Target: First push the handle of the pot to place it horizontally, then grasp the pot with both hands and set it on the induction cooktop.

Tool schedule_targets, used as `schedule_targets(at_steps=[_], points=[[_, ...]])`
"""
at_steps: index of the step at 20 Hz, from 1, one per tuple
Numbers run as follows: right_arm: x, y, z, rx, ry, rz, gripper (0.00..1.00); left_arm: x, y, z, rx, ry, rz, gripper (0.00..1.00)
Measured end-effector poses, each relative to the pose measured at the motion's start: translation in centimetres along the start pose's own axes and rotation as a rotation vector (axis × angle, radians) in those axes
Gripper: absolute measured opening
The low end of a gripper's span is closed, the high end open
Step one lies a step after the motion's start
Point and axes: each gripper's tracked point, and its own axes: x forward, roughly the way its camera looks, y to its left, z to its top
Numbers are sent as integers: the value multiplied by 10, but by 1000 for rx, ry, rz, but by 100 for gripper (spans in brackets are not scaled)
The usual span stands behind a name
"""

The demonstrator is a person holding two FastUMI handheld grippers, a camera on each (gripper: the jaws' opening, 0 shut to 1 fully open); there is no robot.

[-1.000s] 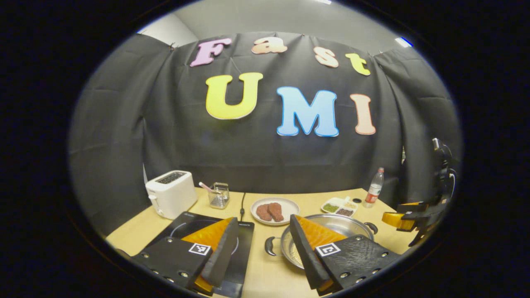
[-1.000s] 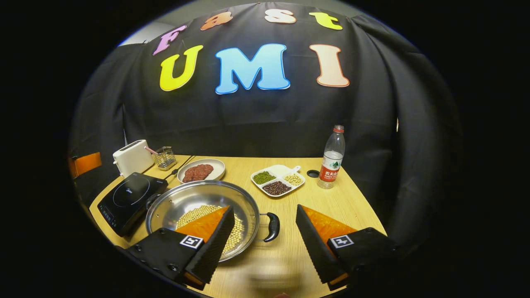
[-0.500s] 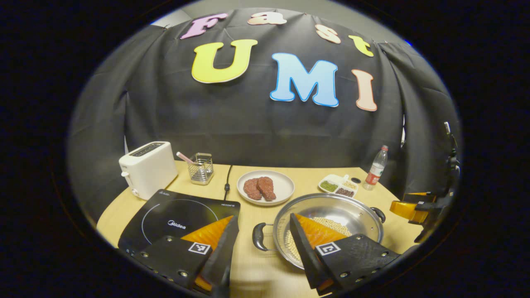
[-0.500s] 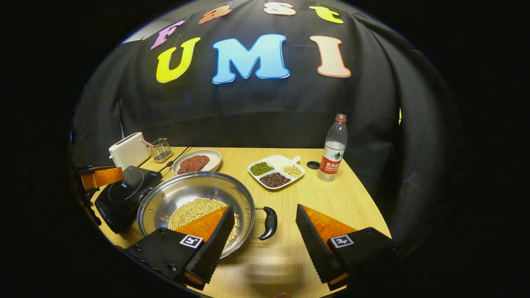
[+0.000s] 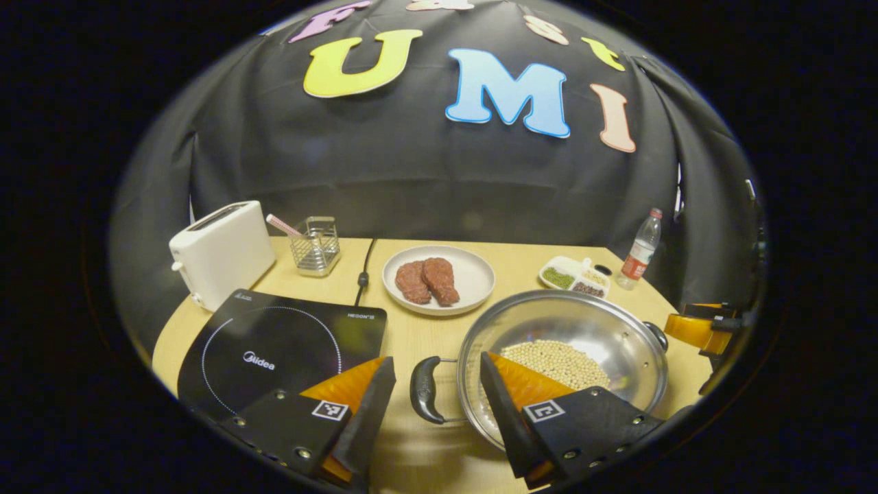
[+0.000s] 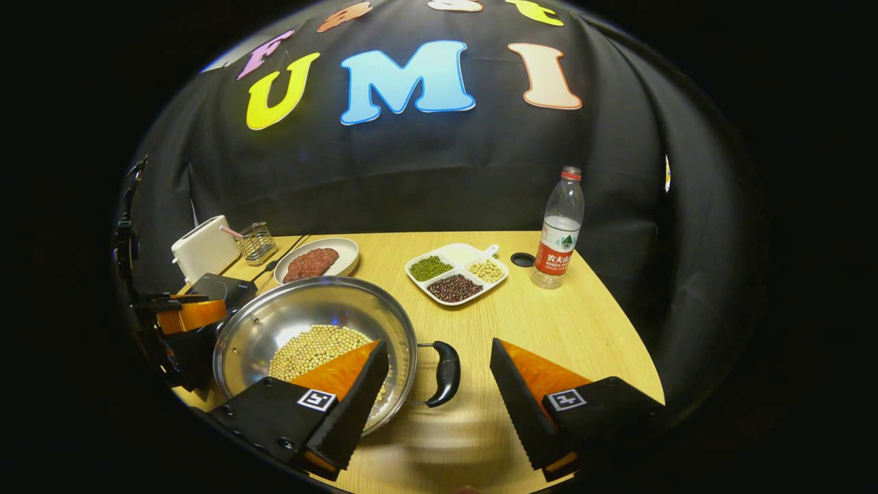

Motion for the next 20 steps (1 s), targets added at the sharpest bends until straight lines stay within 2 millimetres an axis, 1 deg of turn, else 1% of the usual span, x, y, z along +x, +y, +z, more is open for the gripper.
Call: schedule_targets(at_steps=[1, 2, 3, 4, 5, 6, 7, 8, 9, 10, 11, 13, 14, 15, 16, 17, 18, 19, 20], points=[[3, 0, -1, 4, 7, -2, 95, 6, 3, -6, -3, 15, 4, 80], [6, 1, -3, 10, 14, -1, 96, 11, 4, -11, -6, 27, 7, 77], [9, 2, -4, 15, 22, 3, 93, 14, 5, -15, -9, 38, 7, 77], [11, 3, -7, 21, 33, 6, 93, 12, 4, -17, -9, 46, 7, 77], [14, 3, -9, 24, 41, 6, 95, 13, 5, -19, -5, 53, 8, 75], [16, 3, -11, 26, 50, 4, 95, 17, 5, -22, -3, 59, 6, 77], [18, 3, -13, 28, 60, 4, 96, 22, 5, -25, -5, 67, 3, 77], [21, 2, -16, 27, 71, 2, 93, 29, 4, -30, -9, 74, -1, 77], [24, 1, -19, 27, 84, -1, 96, 35, 4, -35, -10, 89, -1, 77], [27, 1, -22, 29, 96, -6, 96, 34, 4, -37, -13, 95, -2, 75], [29, 1, -24, 33, 106, -9, 96, 36, 4, -37, -15, 95, 0, 77], [33, 1, -27, 41, 122, -17, 96, 37, 3, -37, -11, 94, 3, 77], [34, 1, -29, 47, 131, -19, 96, 37, 4, -38, -7, 95, 5, 75], [36, 1, -30, 52, 140, -23, 94, 38, 3, -37, -1, 97, 7, 77], [37, 0, -33, 57, 151, -27, 92, 38, 3, -37, 6, 99, 9, 77], [39, 0, -34, 63, 160, -29, 88, 39, 3, -38, 13, 102, 11, 74], [40, 1, -35, 72, 165, -25, 82, 39, 2, -37, 18, 102, 14, 77], [40, 2, -35, 82, 169, -21, 78, 40, 2, -37, 23, 104, 16, 77], [41, 4, -36, 91, 172, -14, 77, 40, 1, -39, 25, 109, 17, 77]])
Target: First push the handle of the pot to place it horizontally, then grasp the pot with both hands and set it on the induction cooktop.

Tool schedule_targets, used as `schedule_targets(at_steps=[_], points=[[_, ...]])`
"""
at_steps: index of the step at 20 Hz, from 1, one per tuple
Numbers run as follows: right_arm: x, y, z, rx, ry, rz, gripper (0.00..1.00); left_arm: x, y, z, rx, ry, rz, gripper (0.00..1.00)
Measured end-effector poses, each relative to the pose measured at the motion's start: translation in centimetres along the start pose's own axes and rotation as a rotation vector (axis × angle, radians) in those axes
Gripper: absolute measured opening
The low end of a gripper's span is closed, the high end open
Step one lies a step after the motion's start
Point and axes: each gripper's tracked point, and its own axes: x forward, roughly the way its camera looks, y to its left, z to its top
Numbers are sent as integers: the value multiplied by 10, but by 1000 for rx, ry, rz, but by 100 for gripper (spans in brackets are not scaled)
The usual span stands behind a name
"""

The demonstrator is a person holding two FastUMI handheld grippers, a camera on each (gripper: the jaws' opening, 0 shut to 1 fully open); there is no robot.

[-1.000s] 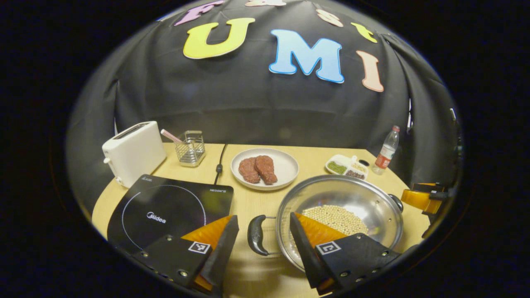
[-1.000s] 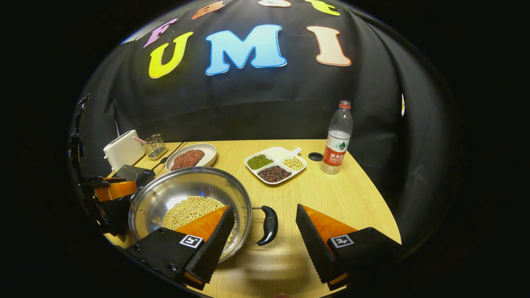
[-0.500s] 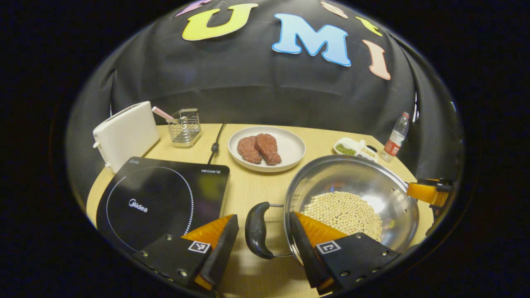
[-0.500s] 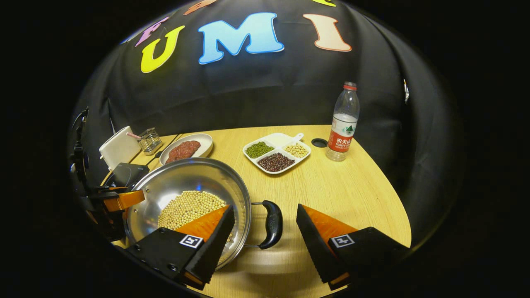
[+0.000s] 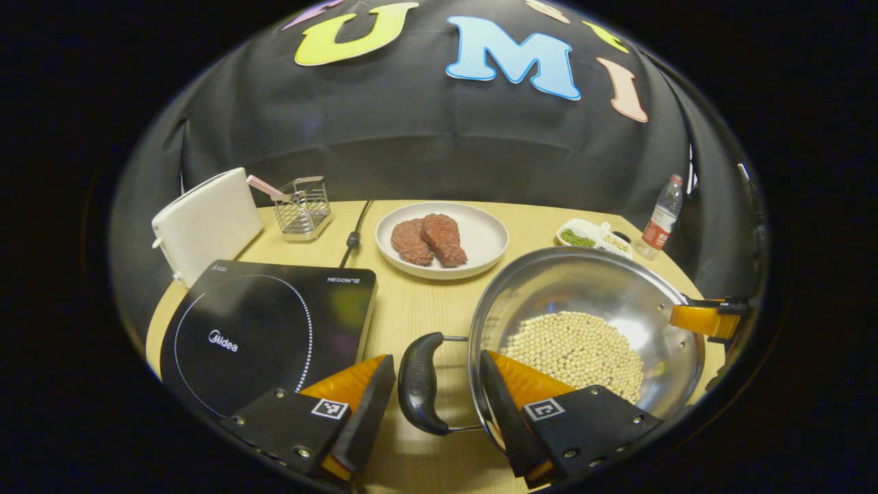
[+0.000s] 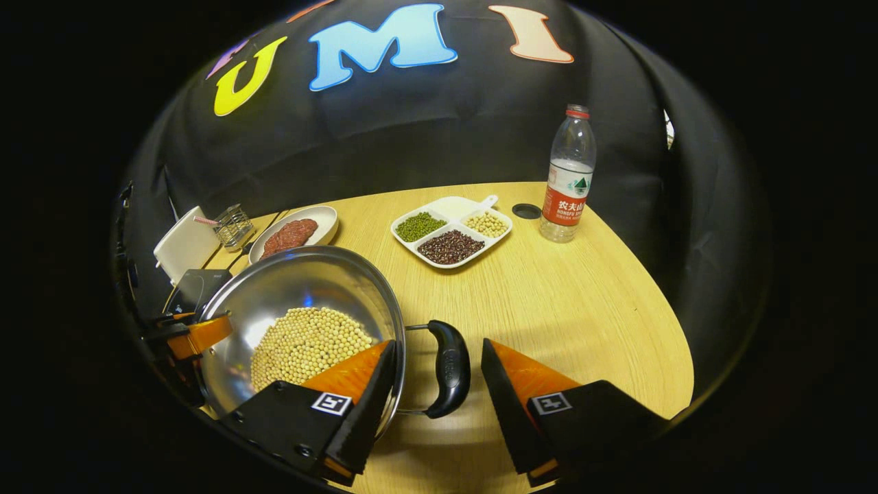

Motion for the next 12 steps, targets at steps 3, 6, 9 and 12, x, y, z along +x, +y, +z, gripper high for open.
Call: schedule_targets(at_steps=[3, 6, 9, 12], points=[[3, 3, 0, 4, 3, 5, 66, 3, -5, -6, -10, 21, -12, 67], [1, 4, 0, -1, 4, 12, 62, 4, -5, -5, -22, 14, -10, 66], [3, 5, 0, -11, 0, 17, 54, 4, -5, -4, -27, 12, -16, 59], [1, 6, 1, -13, -6, 20, 43, 3, -5, -1, -43, 11, -16, 58]])
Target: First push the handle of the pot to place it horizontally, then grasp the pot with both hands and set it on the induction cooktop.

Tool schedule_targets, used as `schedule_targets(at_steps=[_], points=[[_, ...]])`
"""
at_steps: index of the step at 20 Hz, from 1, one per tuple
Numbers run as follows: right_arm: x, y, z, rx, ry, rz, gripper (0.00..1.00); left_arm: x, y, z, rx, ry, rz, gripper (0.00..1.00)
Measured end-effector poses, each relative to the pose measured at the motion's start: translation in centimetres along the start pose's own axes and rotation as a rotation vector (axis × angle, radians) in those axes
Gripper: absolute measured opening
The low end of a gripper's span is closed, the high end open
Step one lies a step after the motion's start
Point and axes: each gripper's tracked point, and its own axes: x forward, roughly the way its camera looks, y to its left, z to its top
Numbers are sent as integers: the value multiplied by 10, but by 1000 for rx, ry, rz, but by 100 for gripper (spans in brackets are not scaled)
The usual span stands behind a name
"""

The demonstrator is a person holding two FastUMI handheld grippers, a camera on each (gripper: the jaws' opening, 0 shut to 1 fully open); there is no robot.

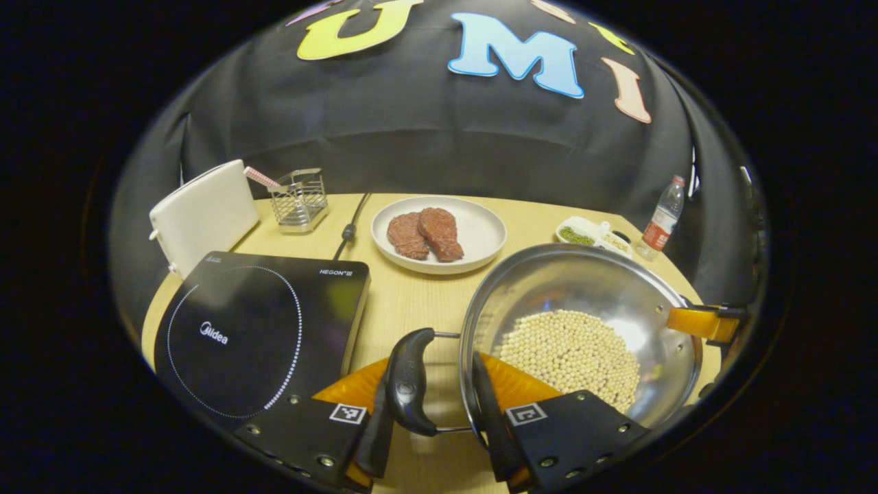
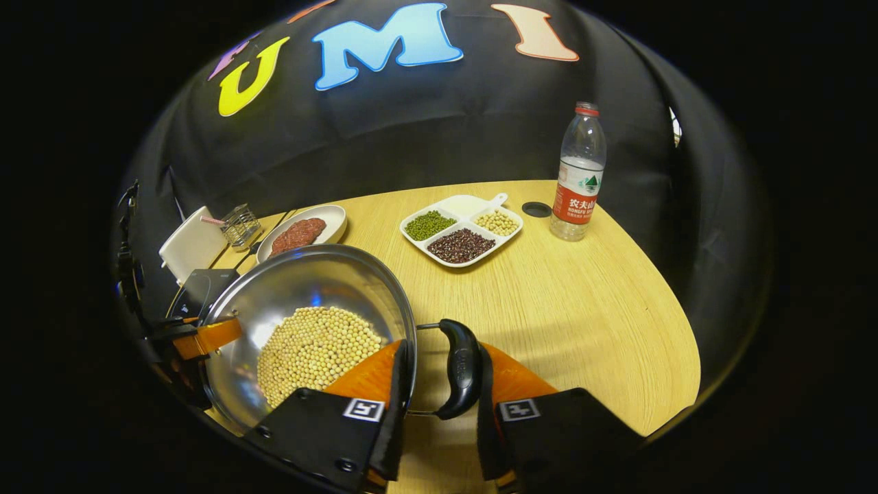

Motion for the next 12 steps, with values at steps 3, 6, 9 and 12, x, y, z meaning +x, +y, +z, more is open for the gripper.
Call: schedule_targets(at_steps=[3, 6, 9, 12], points=[[-7, -2, 6, -38, -12, -21, 45, 1, -1, -4, -8, 5, -7, 56], [-16, -1, 13, -45, -7, -14, 45, -11, -3, 4, -31, -1, -9, 56], [-26, 6, 18, -33, -3, -5, 45, -25, 1, 16, -17, -6, -2, 56], [-37, 17, 21, -23, -8, -3, 45, -38, 9, 29, 3, -21, -2, 55]])
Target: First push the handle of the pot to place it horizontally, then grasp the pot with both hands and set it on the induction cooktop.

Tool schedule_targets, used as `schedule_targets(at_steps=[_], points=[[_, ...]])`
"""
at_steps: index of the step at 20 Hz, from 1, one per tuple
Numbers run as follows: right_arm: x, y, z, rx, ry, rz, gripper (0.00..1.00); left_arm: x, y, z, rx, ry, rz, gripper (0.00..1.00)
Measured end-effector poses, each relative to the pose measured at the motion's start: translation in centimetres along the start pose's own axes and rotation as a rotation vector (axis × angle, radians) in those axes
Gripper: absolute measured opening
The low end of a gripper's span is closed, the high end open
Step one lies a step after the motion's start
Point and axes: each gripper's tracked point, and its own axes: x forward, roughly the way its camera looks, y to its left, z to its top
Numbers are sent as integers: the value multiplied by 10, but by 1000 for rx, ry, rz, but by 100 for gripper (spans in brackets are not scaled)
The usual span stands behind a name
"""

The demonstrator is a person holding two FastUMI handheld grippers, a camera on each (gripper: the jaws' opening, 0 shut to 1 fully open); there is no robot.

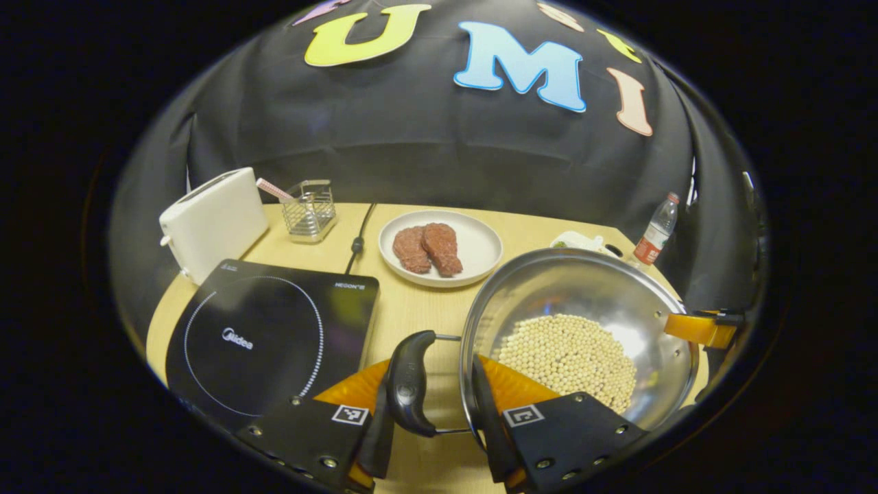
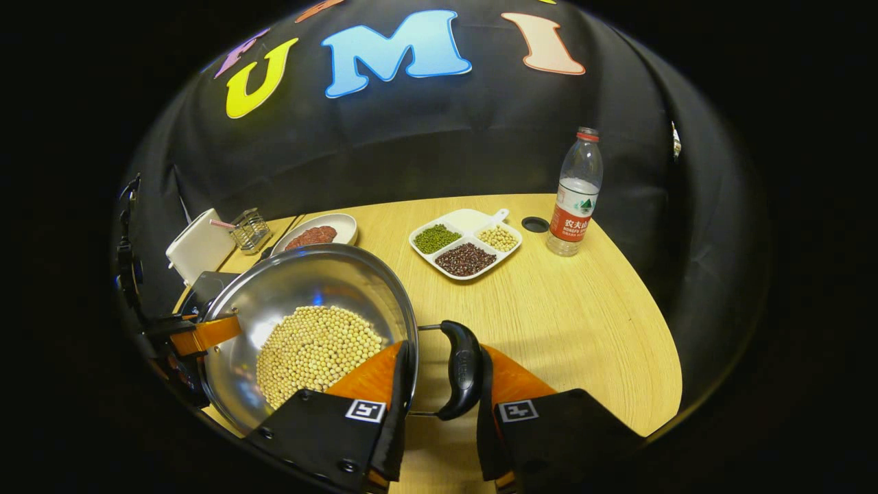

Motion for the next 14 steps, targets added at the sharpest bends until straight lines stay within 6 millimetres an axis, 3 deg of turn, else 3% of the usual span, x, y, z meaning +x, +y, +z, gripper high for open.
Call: schedule_targets(at_steps=[8, 9, 14], points=[[-31, 51, 14, 13, -52, -20, 42, -33, 49, 23, -2, -41, -27, 59], [-35, 58, 15, 17, -58, -22, 45, -36, 56, 25, 6, -46, -31, 56], [-45, 92, 19, 25, -82, -30, 42, -50, 90, 38, 13, -68, -47, 56]])
